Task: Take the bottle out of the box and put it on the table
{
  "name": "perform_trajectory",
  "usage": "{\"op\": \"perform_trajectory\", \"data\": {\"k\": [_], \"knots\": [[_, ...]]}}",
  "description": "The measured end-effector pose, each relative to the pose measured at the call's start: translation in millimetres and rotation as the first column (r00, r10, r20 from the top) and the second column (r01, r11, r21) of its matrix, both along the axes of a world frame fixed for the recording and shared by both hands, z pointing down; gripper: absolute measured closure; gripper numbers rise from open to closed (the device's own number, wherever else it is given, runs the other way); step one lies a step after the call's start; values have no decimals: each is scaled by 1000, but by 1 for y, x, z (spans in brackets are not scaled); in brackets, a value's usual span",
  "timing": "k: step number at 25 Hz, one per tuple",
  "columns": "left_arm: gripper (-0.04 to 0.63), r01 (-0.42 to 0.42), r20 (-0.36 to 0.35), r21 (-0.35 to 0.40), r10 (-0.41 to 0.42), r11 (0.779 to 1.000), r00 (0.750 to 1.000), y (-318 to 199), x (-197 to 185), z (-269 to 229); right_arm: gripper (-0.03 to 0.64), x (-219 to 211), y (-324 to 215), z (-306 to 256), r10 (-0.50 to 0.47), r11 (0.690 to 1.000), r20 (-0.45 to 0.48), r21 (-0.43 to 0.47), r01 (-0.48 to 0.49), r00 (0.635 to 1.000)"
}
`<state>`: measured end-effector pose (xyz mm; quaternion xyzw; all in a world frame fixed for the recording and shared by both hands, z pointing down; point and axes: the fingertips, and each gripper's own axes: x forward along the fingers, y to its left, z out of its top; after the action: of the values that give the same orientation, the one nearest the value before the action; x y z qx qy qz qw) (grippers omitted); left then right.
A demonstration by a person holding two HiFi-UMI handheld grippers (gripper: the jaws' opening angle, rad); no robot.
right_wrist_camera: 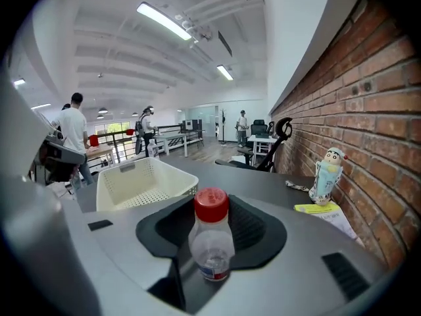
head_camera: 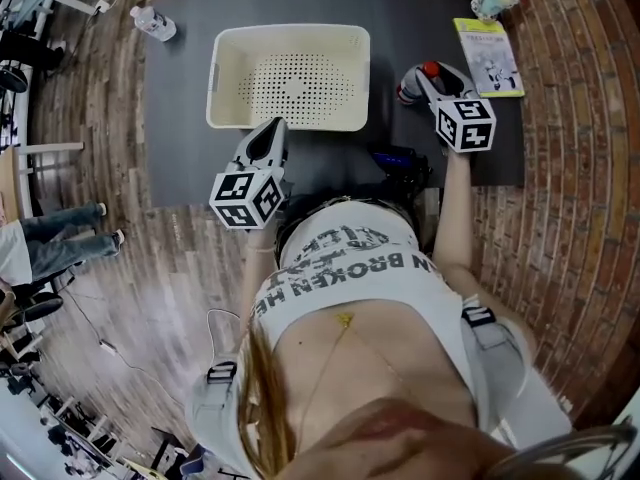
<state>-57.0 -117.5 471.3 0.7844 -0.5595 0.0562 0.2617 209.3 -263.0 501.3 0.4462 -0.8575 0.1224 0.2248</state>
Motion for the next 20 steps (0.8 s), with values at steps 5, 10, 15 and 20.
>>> {"op": "perform_trajectory", "data": {"k": [5, 10, 15, 20], "knots": [[595, -2, -8, -5, 2, 1000, 1000, 1, 2, 3, 462, 2, 2, 0, 14, 998, 19, 60, -15, 1000], [595, 2, -15, -10, -2, 1000, 1000, 1, -1, 6, 462, 2, 4, 0, 12, 995, 26, 95, -14, 1000], [595, -9, -19, -12, 9, 1000, 1000, 1, 4, 6, 462, 3, 3, 1, 18, 995, 41, 101, -23, 999], [595, -16, -19, -13, 16, 1000, 1000, 2, 6, 7, 462, 3, 4, 2, 24, 994, 61, 101, -30, 998]]}}
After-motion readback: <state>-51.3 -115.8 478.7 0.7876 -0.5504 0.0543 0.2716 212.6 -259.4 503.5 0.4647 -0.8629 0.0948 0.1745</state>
